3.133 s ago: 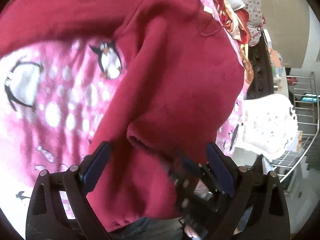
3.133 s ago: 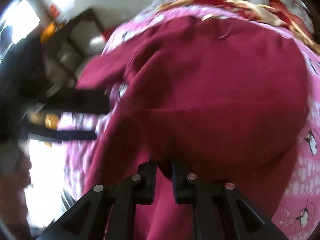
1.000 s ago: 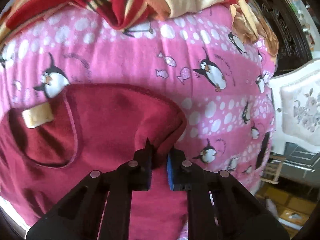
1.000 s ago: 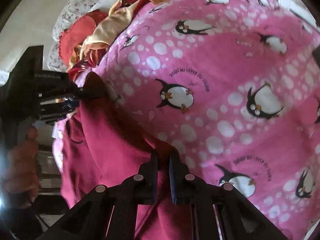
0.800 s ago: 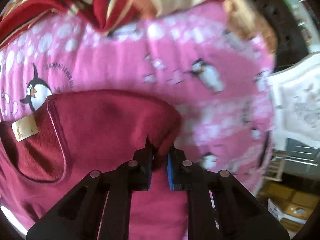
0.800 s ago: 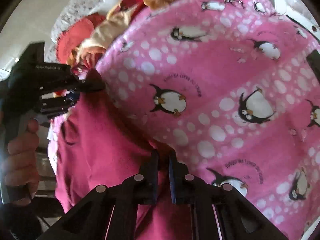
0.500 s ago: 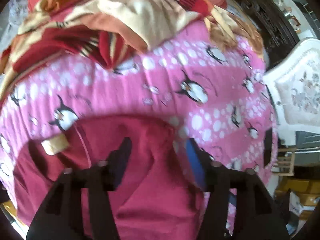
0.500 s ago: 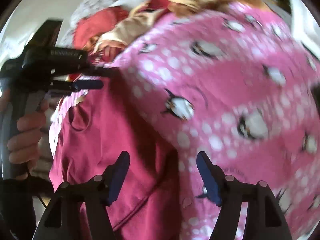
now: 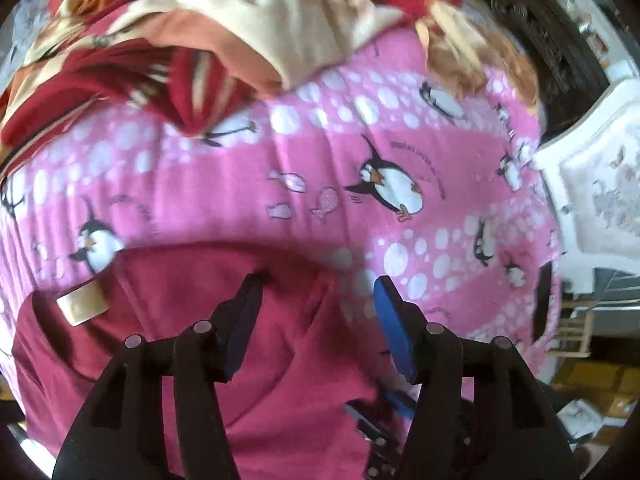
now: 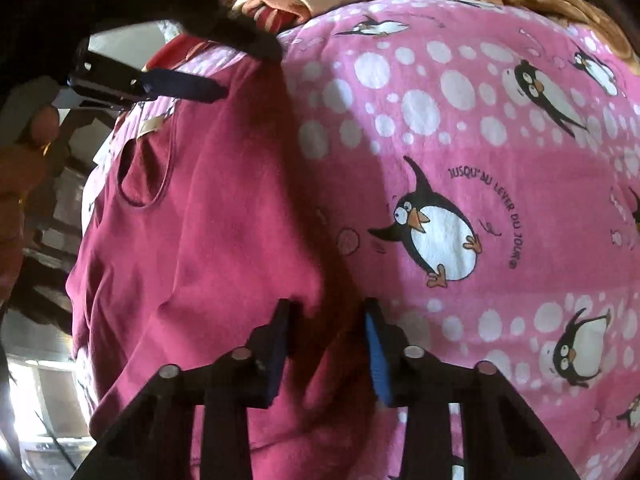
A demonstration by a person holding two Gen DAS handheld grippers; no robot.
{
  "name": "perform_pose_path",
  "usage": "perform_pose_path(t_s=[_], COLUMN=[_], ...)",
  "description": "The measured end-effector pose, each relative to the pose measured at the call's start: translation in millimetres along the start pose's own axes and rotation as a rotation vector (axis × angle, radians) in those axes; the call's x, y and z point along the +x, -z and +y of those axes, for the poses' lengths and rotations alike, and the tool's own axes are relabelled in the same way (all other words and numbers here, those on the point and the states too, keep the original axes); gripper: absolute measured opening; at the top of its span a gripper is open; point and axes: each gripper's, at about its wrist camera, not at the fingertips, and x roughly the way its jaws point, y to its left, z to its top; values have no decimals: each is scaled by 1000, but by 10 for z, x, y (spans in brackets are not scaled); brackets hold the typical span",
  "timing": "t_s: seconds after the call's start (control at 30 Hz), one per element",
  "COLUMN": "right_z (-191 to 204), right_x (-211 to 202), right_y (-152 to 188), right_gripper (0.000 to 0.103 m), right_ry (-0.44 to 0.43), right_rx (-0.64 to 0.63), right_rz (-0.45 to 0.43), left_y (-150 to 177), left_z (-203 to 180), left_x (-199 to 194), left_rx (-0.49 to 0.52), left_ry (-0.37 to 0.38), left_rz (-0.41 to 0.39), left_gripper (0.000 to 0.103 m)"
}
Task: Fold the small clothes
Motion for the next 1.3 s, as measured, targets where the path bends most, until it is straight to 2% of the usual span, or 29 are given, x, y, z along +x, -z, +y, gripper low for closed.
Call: perform_pose_path(t_s=[0.03, 0.07, 0.13, 0.2, 0.43, 0.5, 0.57, 0.63, 0.73, 0.83, 0.87, 0.9, 0.93, 0.97, 1.0, 1.07, 1.13, 1.3], right_z=[1, 1, -56, -88, -580, -736, -927, -1098, -1165, -1189, -1190, -1198, -1149, -1124, -1075, -985, -944, -758], right_x=[3, -11, -125, -254, -763, -909, -1067, -1148, -978, -842, -824, -845, -897, -972, -1053, -1149, -1202, -1291], right_y=[9, 22, 57, 75, -39, -53, -65, -101, -165, -163, -151, -128, -95, -52, -11, 63, 198, 674], right_gripper=[21, 17, 13, 5, 5, 5, 5, 5, 6, 10, 17, 30, 40, 60, 71, 72, 72, 74], right_ry=[3, 7, 17, 47, 79, 104, 145, 153, 115, 136, 137, 141, 147, 156, 180, 246, 253, 202], right_rx=[1, 0, 6, -1, 54, 66, 96, 129, 137, 131, 144, 166, 179, 178, 171, 167, 198, 240], right_rz=[-5, -10, -35, -67, -129, -147, -174, -187, -151, -156, -148, -151, -174, -197, -218, -205, -152, -42], left_y=[-17, -34, -78, -119, -351, -411, -462, -538, -566, -384, -309, -226, -178, -108, -50, 108, 326, 1039], left_z=[-38, -41, -81, -195, -789, -1051, -1262, -1388, -1306, -1253, -1206, -1180, -1166, -1122, -1086, -1004, -944, -951], left_x=[82, 143, 105, 24, -23, -86, -116, 6, 160, -25, -116, -233, -285, -367, -407, -408, -364, -463], left_rx=[-5, -21, -47, -31, -24, 8, 58, 72, 59, 111, 128, 138, 132, 114, 96, 44, -20, 38], left_ry=[-36, -85, -74, -60, 29, 89, 80, 21, -27, 27, 37, 39, 38, 49, 71, 152, 217, 199], left_rz=[20, 28, 14, -18, -44, -77, -103, -79, -39, -92, -121, -159, -178, -195, -194, -135, -59, -12], left_gripper=[31, 17, 11, 10, 9, 9, 9, 9, 12, 18, 26, 33, 53, 68, 69, 69, 69, 69])
